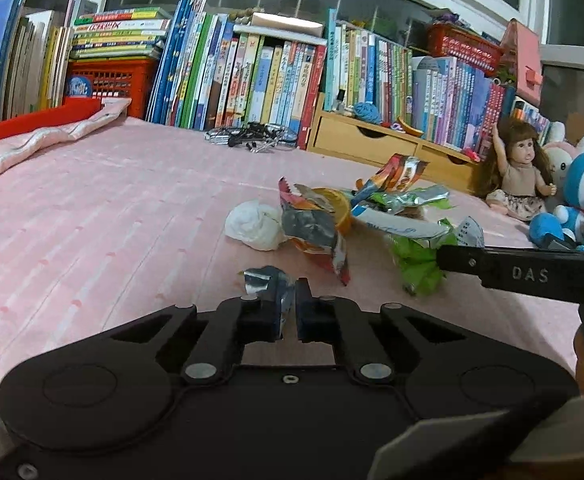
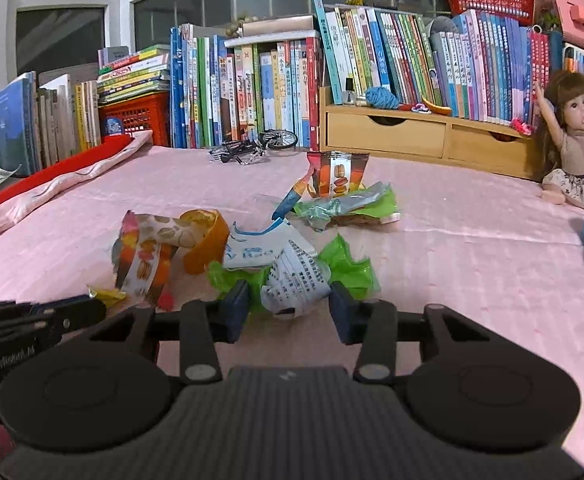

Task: Collect trash
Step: 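Grasp the silver wrapper with the left tool while the right grasps the green wrapper, then carry the silver wrapper to the bin with the left tool while the right drops the green wrapper in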

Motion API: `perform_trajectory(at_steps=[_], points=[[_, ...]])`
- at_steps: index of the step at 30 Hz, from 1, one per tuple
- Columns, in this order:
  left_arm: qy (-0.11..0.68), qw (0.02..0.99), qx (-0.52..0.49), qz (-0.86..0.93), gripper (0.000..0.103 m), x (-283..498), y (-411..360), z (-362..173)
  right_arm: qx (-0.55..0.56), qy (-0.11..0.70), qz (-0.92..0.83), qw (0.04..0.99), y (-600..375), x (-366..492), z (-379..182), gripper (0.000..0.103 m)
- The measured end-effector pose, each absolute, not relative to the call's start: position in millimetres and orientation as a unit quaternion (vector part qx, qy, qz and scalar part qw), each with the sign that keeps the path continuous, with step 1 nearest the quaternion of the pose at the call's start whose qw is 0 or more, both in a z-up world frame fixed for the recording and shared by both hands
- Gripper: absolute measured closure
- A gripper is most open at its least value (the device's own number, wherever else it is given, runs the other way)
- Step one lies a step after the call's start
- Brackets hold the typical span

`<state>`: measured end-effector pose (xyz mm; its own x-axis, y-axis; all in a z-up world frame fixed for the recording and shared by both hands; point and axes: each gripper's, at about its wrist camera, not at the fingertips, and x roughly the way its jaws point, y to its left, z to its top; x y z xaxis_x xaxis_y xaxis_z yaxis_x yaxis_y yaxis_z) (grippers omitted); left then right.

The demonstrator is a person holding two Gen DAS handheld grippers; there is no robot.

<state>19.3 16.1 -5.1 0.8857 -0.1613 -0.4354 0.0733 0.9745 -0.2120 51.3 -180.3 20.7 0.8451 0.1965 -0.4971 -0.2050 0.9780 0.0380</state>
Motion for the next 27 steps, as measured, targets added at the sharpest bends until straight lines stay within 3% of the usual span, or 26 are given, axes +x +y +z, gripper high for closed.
perform_trajectory(at_steps=[3, 6, 8, 9, 14, 18, 20, 21, 22, 27], points=[[0.222, 0.969, -0.086, -0.069, 0.096, 8, 14, -2, -0.011, 0.253, 0.104, 0.962, -185, 38, 24, 0.055], [0.207, 0.973, -0.078, -0.063, 0.089, -4, 12, 1, -0.007, 0.247, 0.103, 0.964, -190, 25, 27, 0.055], [0.197, 0.977, -0.062, -0.054, 0.071, -11, 11, 0, -0.009, 0.242, 0.103, 0.965, -192, 14, 29, 0.054], [0.195, 0.978, -0.056, -0.050, 0.055, -13, 10, -1, -0.010, 0.241, 0.104, 0.965, -193, 10, 29, 0.053], [0.209, 0.974, -0.068, -0.049, 0.042, -3, 15, -6, -0.017, 0.235, 0.098, 0.967, -194, -3, 24, 0.050], [0.228, 0.967, -0.107, -0.046, 0.041, 20, 20, -9, -0.003, 0.234, 0.093, 0.968, -196, -3, 18, 0.048], [0.230, 0.966, -0.112, -0.046, 0.047, 29, 20, -9, 0.002, 0.231, 0.090, 0.969, -196, -3, 15, 0.045], [0.234, 0.964, -0.117, -0.046, 0.060, 32, 20, -9, 0.004, 0.231, 0.089, 0.969, -196, -3, 13, 0.041], [0.238, 0.963, -0.122, -0.046, 0.080, 34, 21, -10, 0.007, 0.232, 0.089, 0.969, -196, -3, 11, 0.038], [0.235, 0.963, -0.123, -0.052, 0.085, 32, 18, -11, 0.016, 0.233, 0.083, 0.969, -197, -2, 3, 0.019]])
